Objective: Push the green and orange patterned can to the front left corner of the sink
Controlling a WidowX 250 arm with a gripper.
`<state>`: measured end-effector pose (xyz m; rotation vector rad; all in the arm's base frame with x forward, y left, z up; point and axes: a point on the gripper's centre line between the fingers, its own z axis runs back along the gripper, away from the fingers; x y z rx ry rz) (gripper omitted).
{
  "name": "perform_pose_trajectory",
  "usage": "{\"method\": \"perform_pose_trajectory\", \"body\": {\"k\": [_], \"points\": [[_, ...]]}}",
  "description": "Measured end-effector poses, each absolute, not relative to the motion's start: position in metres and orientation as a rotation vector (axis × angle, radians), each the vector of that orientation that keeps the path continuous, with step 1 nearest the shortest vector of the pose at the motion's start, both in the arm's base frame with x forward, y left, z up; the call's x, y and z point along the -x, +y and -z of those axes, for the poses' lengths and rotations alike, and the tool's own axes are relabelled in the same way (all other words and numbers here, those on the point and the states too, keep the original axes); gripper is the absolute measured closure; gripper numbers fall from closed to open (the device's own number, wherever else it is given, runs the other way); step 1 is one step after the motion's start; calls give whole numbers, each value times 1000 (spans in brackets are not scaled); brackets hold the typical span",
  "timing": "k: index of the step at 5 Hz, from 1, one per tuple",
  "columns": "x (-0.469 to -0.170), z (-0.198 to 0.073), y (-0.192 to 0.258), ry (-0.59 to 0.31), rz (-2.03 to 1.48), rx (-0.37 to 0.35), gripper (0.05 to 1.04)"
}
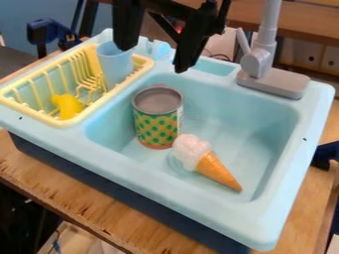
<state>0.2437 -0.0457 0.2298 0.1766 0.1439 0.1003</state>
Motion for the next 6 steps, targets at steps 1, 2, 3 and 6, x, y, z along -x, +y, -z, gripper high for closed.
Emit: {"method": "perform_pose_trajectory", "body": {"k": [1, 2, 3, 6], "points": [[-245, -224, -46, 167, -97, -184, 83], [-259, -219, -44, 125, -38, -191, 83], [-276, -215, -35, 35, 54, -202, 83], [-304, -188, -14, -81, 114, -91, 83]]}}
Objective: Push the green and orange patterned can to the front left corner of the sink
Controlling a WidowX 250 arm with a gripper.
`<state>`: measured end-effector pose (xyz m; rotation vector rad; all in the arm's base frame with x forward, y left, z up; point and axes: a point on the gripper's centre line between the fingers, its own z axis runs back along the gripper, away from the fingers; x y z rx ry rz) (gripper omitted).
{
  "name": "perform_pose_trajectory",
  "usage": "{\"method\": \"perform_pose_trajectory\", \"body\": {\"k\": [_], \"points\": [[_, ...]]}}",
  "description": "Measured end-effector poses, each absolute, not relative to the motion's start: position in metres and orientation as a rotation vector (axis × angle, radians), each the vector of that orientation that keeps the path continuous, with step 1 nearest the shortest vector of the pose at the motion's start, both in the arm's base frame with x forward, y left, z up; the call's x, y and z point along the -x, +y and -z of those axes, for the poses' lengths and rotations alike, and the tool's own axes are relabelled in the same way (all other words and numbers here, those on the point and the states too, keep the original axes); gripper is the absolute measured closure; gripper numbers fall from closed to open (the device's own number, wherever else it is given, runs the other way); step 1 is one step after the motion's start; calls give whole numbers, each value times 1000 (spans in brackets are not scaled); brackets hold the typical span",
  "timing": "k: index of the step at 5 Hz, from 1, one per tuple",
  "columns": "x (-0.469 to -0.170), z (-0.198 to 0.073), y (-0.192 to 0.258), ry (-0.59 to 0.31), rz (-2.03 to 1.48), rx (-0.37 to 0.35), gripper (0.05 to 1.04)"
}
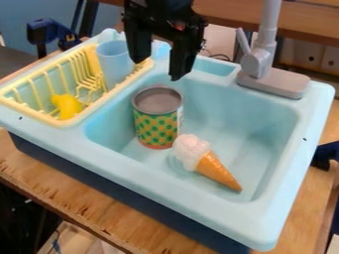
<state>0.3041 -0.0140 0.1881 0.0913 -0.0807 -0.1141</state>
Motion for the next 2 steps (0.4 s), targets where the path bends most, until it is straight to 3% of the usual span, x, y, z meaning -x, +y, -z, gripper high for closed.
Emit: {"method": "perform_pose_trajectory", "body": {"k": [2], "points": [[-340, -180, -12, -56, 54, -131, 83]]}}
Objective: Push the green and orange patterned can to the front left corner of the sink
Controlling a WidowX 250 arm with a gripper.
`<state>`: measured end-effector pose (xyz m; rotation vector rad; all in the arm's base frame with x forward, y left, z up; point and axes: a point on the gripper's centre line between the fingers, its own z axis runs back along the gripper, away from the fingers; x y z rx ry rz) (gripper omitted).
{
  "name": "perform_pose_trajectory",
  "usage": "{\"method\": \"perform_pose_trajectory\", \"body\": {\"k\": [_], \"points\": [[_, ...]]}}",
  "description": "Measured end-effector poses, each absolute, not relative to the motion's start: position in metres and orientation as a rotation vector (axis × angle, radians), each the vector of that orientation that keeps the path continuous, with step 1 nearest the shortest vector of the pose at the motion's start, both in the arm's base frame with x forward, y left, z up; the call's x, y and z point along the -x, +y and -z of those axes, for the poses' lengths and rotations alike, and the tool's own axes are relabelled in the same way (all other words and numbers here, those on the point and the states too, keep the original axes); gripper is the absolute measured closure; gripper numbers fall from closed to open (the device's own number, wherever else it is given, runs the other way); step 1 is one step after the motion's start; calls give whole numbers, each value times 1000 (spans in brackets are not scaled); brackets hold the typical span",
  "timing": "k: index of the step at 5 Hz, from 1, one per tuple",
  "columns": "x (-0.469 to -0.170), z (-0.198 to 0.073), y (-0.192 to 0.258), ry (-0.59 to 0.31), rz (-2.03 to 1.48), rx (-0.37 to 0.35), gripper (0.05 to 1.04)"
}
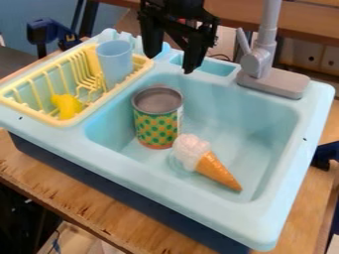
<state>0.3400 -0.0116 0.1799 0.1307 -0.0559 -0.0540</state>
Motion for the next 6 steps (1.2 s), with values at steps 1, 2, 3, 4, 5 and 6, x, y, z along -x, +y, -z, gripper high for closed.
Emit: {"method": "perform_pose_trajectory", "body": {"k": [1, 2, 3, 4, 5, 6], "points": [[-349, -172, -12, -48, 64, -133, 83], [-352, -166, -12, -48, 60, -133, 83], [-352, -157, -15, -57, 87, -112, 83], [-354, -148, -20, -79, 108, -80, 83], [-356, -142, -21, -98, 123, -74, 83], [-359, -141, -22, -117, 120, -68, 83]]}}
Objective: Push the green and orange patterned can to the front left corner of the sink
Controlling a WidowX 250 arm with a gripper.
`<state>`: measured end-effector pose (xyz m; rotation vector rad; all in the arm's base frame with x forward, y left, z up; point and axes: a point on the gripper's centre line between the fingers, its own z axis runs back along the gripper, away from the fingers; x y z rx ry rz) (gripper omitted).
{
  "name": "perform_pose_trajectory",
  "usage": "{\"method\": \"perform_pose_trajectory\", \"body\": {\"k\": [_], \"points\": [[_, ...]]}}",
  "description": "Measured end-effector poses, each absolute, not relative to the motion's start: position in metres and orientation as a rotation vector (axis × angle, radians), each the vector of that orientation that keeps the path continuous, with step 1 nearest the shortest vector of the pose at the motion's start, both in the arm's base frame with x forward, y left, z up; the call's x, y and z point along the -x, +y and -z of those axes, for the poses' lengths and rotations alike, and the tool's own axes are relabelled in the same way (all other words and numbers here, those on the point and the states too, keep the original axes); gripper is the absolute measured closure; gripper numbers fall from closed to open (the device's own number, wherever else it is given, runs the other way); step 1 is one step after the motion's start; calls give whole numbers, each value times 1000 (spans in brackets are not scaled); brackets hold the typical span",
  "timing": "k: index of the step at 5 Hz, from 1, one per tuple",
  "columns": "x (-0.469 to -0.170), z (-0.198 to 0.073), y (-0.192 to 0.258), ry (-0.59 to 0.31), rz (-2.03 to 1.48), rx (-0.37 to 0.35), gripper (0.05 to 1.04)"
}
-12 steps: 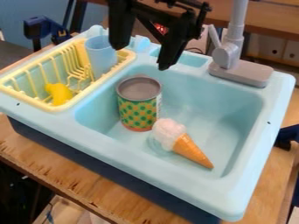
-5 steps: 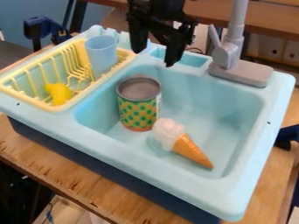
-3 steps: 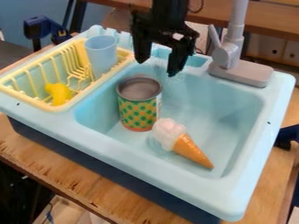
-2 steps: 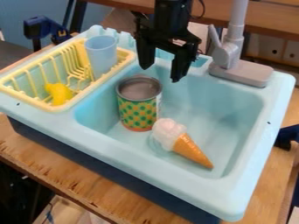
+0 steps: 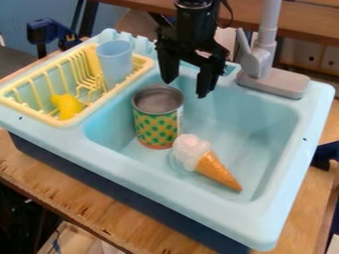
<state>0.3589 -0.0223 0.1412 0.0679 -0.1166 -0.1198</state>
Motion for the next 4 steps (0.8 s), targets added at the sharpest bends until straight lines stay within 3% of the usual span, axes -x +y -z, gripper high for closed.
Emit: {"method": "perform_pose_trajectory", "body": {"k": [2, 4], "points": [[-365, -137, -22, -141, 122, -67, 83], [-353, -118, -10, -92, 88, -66, 82]]}}
